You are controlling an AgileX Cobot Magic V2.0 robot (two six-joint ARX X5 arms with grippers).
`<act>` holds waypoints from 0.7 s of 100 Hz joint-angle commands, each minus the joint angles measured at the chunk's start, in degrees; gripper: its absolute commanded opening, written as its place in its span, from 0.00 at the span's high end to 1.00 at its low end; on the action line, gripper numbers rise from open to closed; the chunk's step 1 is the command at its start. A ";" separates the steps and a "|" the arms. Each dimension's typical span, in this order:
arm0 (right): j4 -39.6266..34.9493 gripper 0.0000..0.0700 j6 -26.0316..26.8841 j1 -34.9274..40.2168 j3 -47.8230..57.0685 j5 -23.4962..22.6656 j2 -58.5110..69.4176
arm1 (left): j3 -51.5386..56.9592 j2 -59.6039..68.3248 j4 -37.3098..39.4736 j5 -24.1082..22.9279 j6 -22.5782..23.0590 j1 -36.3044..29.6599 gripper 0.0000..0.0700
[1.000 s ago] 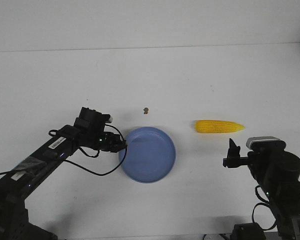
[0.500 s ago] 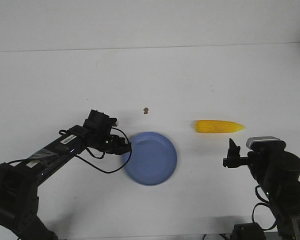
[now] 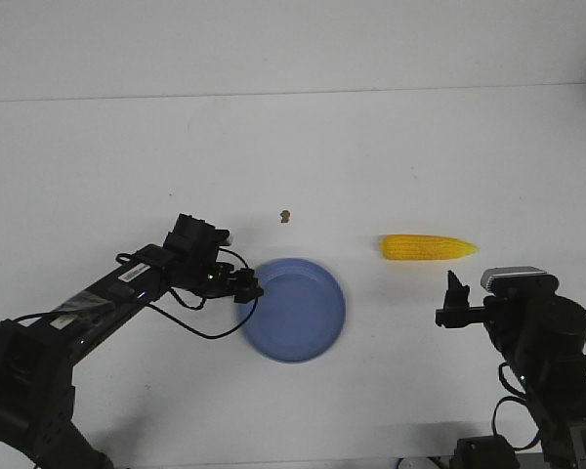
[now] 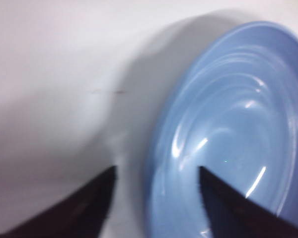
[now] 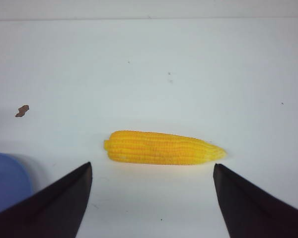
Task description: Place corn on plate with both arms
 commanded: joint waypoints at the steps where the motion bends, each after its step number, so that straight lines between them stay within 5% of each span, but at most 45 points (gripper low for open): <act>1: 0.59 0.27 0.44 0.02 1.01 0.00 0.26 | 0.42 0.66 -0.55 0.00 0.61 0.13 0.20; 42: 0.59 0.27 0.70 0.02 1.01 -0.07 0.24 | 0.50 -13.97 -1.03 -3.98 7.91 8.81 0.16; 70: 0.59 0.27 1.29 0.02 1.01 -0.09 0.24 | 0.50 -24.26 -6.51 -20.63 18.45 12.98 0.16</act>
